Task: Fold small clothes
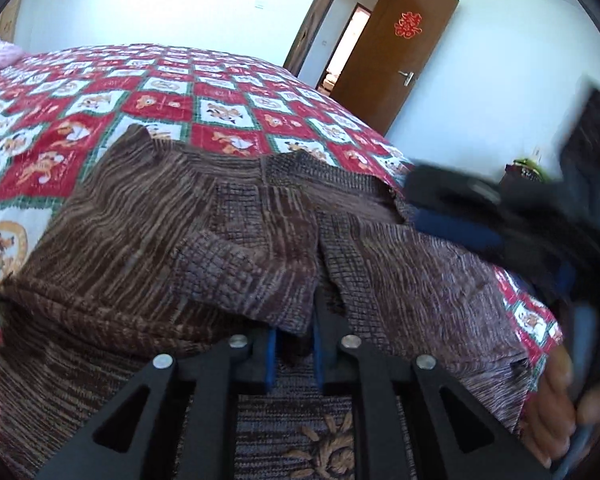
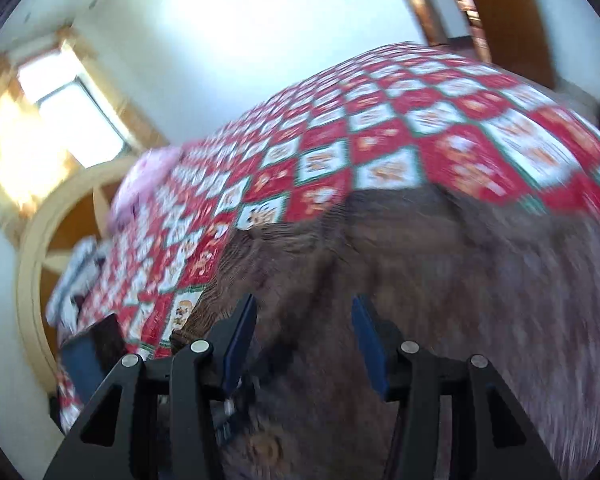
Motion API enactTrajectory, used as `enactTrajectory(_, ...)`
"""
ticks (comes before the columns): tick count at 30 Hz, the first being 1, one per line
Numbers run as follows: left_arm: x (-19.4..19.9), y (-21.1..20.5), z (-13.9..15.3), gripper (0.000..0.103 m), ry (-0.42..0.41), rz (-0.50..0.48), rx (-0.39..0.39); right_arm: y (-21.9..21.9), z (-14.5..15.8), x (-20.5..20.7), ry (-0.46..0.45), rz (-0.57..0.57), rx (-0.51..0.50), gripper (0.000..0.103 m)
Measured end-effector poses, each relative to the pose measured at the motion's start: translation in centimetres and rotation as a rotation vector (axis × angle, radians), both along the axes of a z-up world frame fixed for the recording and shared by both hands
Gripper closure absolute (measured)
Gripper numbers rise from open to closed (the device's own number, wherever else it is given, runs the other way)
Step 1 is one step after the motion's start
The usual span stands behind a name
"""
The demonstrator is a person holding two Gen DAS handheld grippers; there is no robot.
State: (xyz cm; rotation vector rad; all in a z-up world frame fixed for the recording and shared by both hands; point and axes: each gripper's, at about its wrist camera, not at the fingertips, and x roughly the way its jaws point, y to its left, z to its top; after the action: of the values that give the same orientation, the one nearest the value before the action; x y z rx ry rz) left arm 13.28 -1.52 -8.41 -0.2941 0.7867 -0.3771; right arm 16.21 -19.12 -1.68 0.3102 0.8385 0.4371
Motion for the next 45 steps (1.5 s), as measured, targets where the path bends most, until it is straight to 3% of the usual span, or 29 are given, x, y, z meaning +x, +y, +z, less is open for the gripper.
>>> enactTrajectory(4,-0.1,0.2,-0.2,0.087,0.004,0.0,-0.038,5.4,-1.3,4.5,0.044,0.141,-0.101,0.051)
enactTrajectory(8,-0.3,0.9,-0.4,0.087,0.016,0.005,-0.088,8.4,-4.6,7.5,0.155,0.233,-0.17,0.051)
enactTrajectory(11,-0.2,0.9,-0.5,0.087,0.022,0.002,-0.1,9.4,-4.9,7.5,0.114,0.273,-0.241,0.054)
enactTrajectory(12,-0.2,0.9,-0.5,0.087,0.022,0.001,-0.1,9.5,-4.8,7.4,0.111,0.273,-0.271,0.06)
enactTrajectory(13,-0.2,0.8,-0.4,0.087,0.022,-0.001,-0.098,9.4,-4.8,7.3,0.107,0.257,-0.299,0.081)
enactTrajectory(14,-0.1,0.8,-0.4,0.087,0.023,-0.002,-0.098,9.2,-4.7,7.3,0.11,0.239,-0.314,0.093)
enactTrajectory(18,0.0,0.9,-0.5,0.087,0.023,-0.002,-0.094,5.4,-3.9,7.2,0.125,0.151,-0.113,0.098)
enactTrajectory(23,0.4,0.5,-0.4,0.087,0.013,-0.002,-0.063,0.6,-2.3,5.6,0.064,0.05,0.12,0.098)
enactTrajectory(27,0.2,0.3,-0.1,0.087,-0.002,0.001,-0.037,-2.5,-2.6,4.6,0.052,-0.033,0.184,0.098)
enactTrajectory(31,-0.7,-1.4,1.1,0.086,-0.067,-0.038,0.048,-5.3,-4.2,4.2,0.087,-0.093,0.247,0.098)
enactTrajectory(34,-2.2,-3.5,2.3,0.073,-0.166,-0.108,0.143,-7.5,-4.9,3.3,0.089,-0.142,0.293,0.098)
enactTrajectory(37,-3.6,-5.4,3.0,0.055,-0.245,-0.189,0.223,-9.1,-5.3,2.8,0.093,-0.219,0.274,0.097)
enactTrajectory(40,-4.2,-6.5,3.2,0.044,-0.286,-0.254,0.263,-9.4,-4.7,2.5,0.096,-0.186,0.291,0.097)
enactTrajectory(42,-4.2,-7.0,2.9,0.038,-0.274,-0.296,0.28,-8.8,-4.0,2.5,0.098,-0.142,0.295,0.09)
enactTrajectory(43,-4.0,-7.3,2.7,0.038,-0.264,-0.306,0.294,-8.4,-3.7,2.5,0.101,-0.124,0.285,0.068)
enactTrajectory(44,-3.9,-7.6,2.5,0.038,-0.252,-0.314,0.312,-7.7,-3.1,2.5,0.1,-0.102,0.268,0.039)
enactTrajectory(45,-3.9,-7.6,2.4,0.038,-0.251,-0.316,0.319,-7.5,-2.8,2.4,0.089,-0.088,0.254,0.029)
